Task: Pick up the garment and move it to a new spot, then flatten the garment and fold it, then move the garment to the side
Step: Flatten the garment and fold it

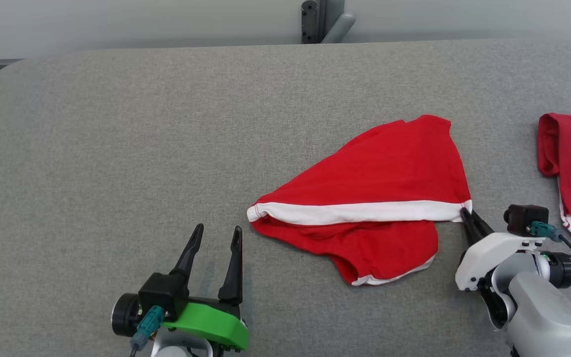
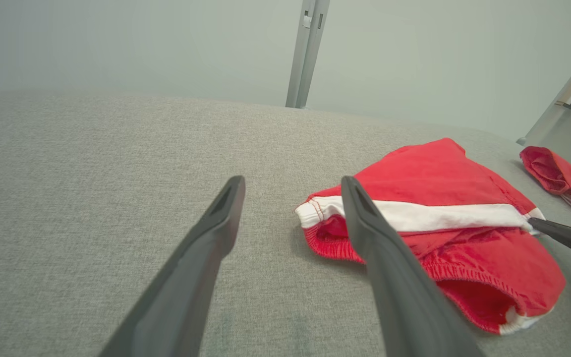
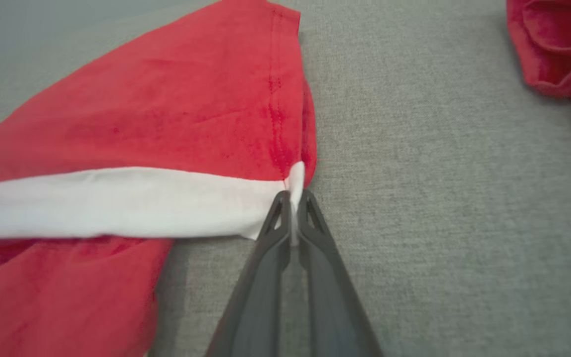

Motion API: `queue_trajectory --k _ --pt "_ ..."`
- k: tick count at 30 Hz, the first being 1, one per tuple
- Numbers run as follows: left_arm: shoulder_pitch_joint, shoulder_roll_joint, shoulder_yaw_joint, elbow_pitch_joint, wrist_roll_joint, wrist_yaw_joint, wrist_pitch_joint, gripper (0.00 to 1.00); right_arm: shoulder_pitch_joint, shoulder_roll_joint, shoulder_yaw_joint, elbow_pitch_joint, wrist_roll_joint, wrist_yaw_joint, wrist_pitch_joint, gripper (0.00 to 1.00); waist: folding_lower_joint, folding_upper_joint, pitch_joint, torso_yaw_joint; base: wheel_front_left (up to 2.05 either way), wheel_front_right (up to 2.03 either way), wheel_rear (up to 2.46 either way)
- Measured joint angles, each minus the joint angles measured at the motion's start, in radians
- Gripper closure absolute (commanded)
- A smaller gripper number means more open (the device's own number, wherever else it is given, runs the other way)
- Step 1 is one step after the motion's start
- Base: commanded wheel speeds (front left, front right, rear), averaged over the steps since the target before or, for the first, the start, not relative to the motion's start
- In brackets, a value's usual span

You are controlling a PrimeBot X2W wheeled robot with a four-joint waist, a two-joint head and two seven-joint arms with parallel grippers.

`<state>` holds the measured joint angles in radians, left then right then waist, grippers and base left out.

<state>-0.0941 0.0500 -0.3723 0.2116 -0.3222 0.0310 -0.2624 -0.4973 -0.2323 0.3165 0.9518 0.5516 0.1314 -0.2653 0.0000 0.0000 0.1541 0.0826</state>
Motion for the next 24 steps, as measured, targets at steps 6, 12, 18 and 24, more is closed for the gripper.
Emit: queue_trajectory --k 6,12,18,24 --pt "0.000 0.000 -0.004 -0.001 -0.003 0.004 0.000 0.00 0.025 -0.033 -0.065 -0.050 -0.080 0.000 0.001 1.00 0.0000 0.0000 -0.009 -0.014 0.00 0.00 0.00" --pt "0.000 0.000 -0.006 0.003 -0.009 0.004 0.000 0.00 0.049 -0.030 -0.100 -0.054 -0.127 0.000 0.001 0.00 0.0000 0.0000 -0.015 -0.027 0.00 0.00 0.00" --pt "0.001 0.000 -0.007 0.009 -0.010 -0.001 0.000 0.00 0.076 0.004 -0.118 -0.062 -0.142 0.000 0.001 0.00 0.0000 0.0000 -0.024 -0.038 0.00 0.00 0.00" --pt "0.001 0.000 -0.008 0.016 -0.003 -0.006 0.000 0.00 0.081 0.013 -0.126 -0.057 -0.147 0.000 0.001 0.00 0.0000 0.0000 -0.031 -0.040 0.00 0.00 0.00"
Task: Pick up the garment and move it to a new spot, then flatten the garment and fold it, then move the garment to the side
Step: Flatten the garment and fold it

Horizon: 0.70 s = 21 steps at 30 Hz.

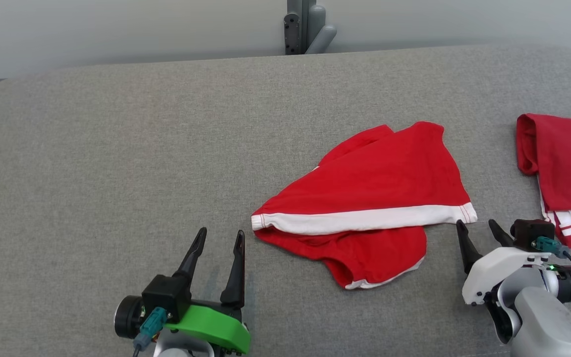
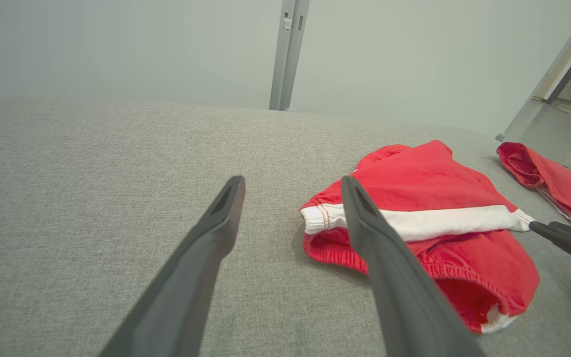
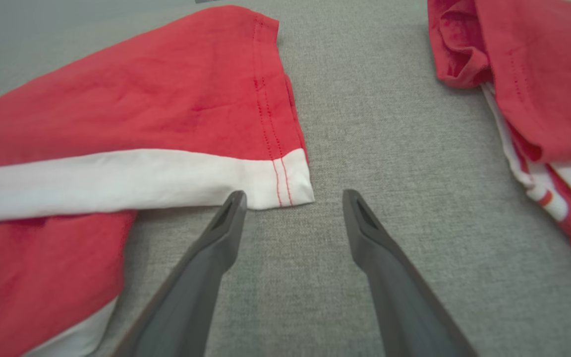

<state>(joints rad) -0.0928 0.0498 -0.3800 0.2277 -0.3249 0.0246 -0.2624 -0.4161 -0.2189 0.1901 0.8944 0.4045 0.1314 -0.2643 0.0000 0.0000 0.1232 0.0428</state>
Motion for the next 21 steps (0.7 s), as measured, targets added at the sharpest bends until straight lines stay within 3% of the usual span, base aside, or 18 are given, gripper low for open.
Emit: queue_trajectory --k 7,11,12,15,16,21 --pt "0.000 0.000 -0.011 0.007 0.006 -0.012 0.000 0.00 -0.028 -0.002 0.002 0.066 0.009 0.000 0.000 0.00 0.0000 0.0000 -0.005 0.022 0.00 0.00 0.00" --pt "0.000 0.000 -0.012 0.006 0.010 -0.013 0.000 0.00 -0.051 -0.012 0.009 0.090 0.015 0.000 0.000 0.07 0.0000 0.0000 -0.001 0.036 0.00 0.00 0.00" --pt "0.000 0.000 -0.012 0.006 0.010 -0.013 0.000 0.00 -0.057 -0.012 0.011 0.097 0.015 0.000 0.000 0.16 0.0000 0.0000 0.002 0.039 0.00 0.00 0.00" --pt "0.000 0.000 -0.013 0.006 0.011 -0.013 0.000 0.00 -0.067 -0.016 0.015 0.120 0.018 0.000 0.000 0.86 0.0000 0.0000 0.008 0.047 0.00 0.00 0.00" --pt "0.000 0.000 -0.012 0.006 0.011 -0.013 0.000 0.00 -0.069 -0.017 0.017 0.127 0.020 0.000 0.000 1.00 0.0000 0.0000 0.010 0.049 0.00 0.00 0.00" --pt "0.000 0.000 -0.008 0.004 0.009 -0.010 0.000 0.00 -0.072 -0.016 0.015 0.137 0.021 0.000 0.000 1.00 0.0000 0.0000 0.011 0.051 0.00 0.00 0.00"
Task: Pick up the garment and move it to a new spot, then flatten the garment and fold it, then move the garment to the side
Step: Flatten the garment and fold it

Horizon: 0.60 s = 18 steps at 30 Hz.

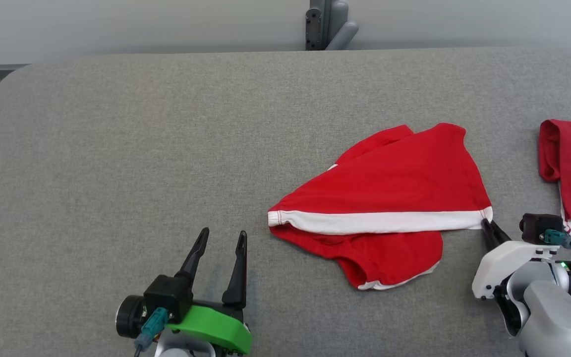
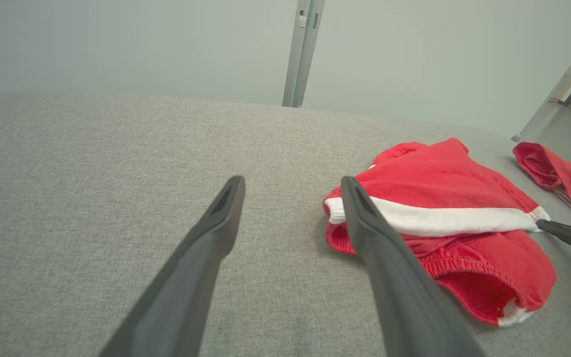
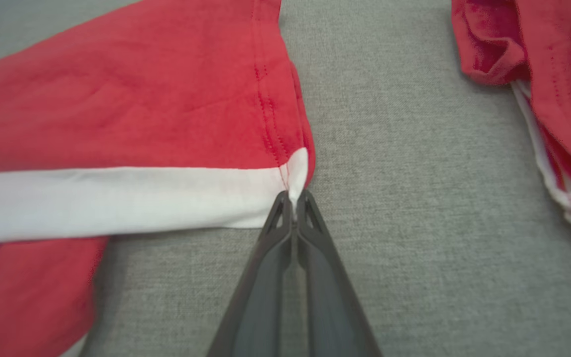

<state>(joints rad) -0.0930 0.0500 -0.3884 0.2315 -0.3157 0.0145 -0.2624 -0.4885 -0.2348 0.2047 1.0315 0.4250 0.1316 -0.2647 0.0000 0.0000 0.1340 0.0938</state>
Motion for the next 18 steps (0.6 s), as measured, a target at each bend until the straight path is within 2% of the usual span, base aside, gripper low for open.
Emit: queue_trajectory --k 5,7,9,12,18 --pt "0.000 0.000 -0.002 -0.005 -0.025 0.001 0.000 0.00 0.012 -0.015 -0.016 -0.037 -0.021 0.000 0.000 1.00 0.0000 0.0000 -0.003 -0.015 0.00 0.00 0.00" --pt "-0.001 0.000 -0.010 0.002 -0.074 -0.022 0.000 0.00 0.015 -0.019 -0.018 -0.052 -0.029 0.000 0.000 1.00 0.0000 0.0000 -0.004 -0.024 0.00 0.00 0.00" --pt "-0.008 0.000 -0.023 0.035 -0.171 -0.051 0.007 0.00 0.016 -0.022 -0.016 -0.062 -0.037 0.000 0.000 1.00 0.0000 0.0000 -0.003 -0.034 0.00 0.00 0.00" --pt "-0.057 0.000 -0.058 0.079 -0.300 -0.085 0.084 0.00 0.017 -0.026 -0.014 -0.069 -0.042 0.000 0.000 1.00 0.0000 0.0000 0.001 -0.044 0.00 0.00 0.00" --pt "-0.215 -0.001 -0.102 0.169 -0.366 -0.098 0.184 0.00 0.019 -0.033 0.000 -0.068 -0.049 0.000 0.000 1.00 0.0000 0.0000 0.024 -0.043 0.00 0.00 0.00"
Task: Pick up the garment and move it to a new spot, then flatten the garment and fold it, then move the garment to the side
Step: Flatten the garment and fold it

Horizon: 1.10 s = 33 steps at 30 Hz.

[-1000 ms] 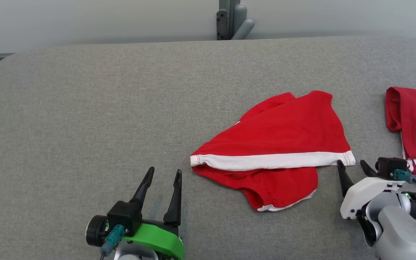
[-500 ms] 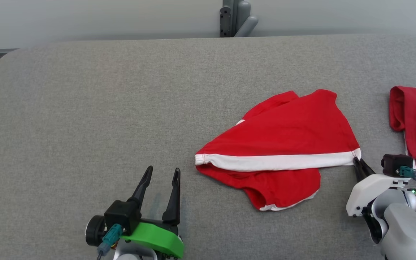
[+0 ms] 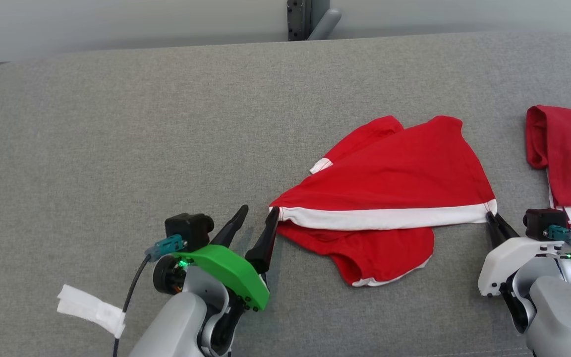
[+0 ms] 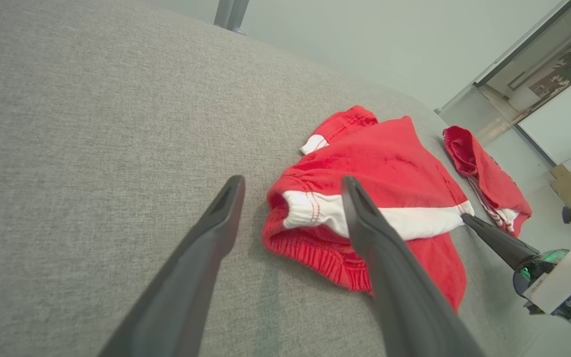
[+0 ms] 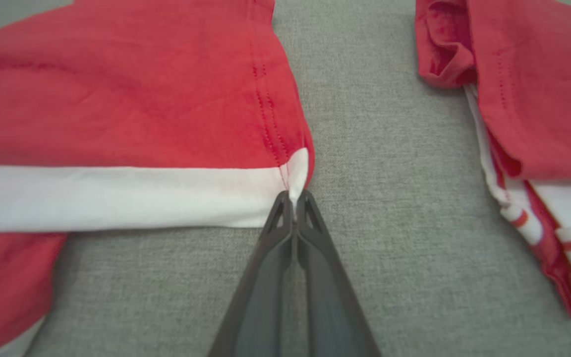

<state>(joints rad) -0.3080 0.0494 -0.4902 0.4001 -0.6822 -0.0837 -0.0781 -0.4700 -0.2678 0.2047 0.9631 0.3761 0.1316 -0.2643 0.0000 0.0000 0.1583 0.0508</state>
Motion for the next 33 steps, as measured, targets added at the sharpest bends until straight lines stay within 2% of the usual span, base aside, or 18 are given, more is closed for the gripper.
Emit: queue_trajectory --k 4,13,14,15,16,26,33 --pt "-0.077 0.000 -0.065 0.071 -0.042 0.006 0.083 0.00 -0.011 -0.005 0.018 0.002 0.000 0.000 0.000 1.00 0.0000 0.0000 0.017 -0.006 0.00 0.00 0.00" --pt "-0.119 0.000 -0.121 0.121 -0.088 0.026 0.121 0.00 -0.024 -0.015 0.037 0.001 0.010 0.000 0.000 1.00 0.0000 0.0000 0.025 -0.016 0.00 0.00 0.00" --pt "-0.125 0.000 -0.126 0.122 -0.092 0.026 0.117 0.11 -0.024 -0.015 0.040 0.001 0.011 0.000 0.000 1.00 0.0000 0.0000 0.025 -0.017 0.00 0.00 0.00" --pt "-0.132 0.000 -0.129 0.122 -0.096 0.026 0.111 0.75 -0.025 -0.016 0.043 0.001 0.012 0.000 0.000 1.00 0.0000 0.0000 0.024 -0.018 0.00 0.00 0.00" --pt "-0.137 0.000 -0.132 0.121 -0.111 0.026 0.105 1.00 -0.025 -0.016 0.046 0.002 0.014 0.000 0.000 1.00 0.0000 0.0000 0.023 -0.019 0.00 0.00 0.00" --pt "-0.145 0.000 -0.138 0.119 -0.151 0.015 0.090 1.00 -0.027 -0.050 0.048 -0.039 0.056 0.000 0.000 1.00 0.0000 0.0000 -0.007 -0.028 0.00 0.00 0.00" --pt "-0.179 0.007 -0.087 -0.009 -0.248 -0.016 0.110 1.00 -0.072 -0.108 0.063 -0.192 0.222 0.000 0.036 1.00 0.0000 0.0000 -0.061 -0.039 0.00 0.00 0.00"
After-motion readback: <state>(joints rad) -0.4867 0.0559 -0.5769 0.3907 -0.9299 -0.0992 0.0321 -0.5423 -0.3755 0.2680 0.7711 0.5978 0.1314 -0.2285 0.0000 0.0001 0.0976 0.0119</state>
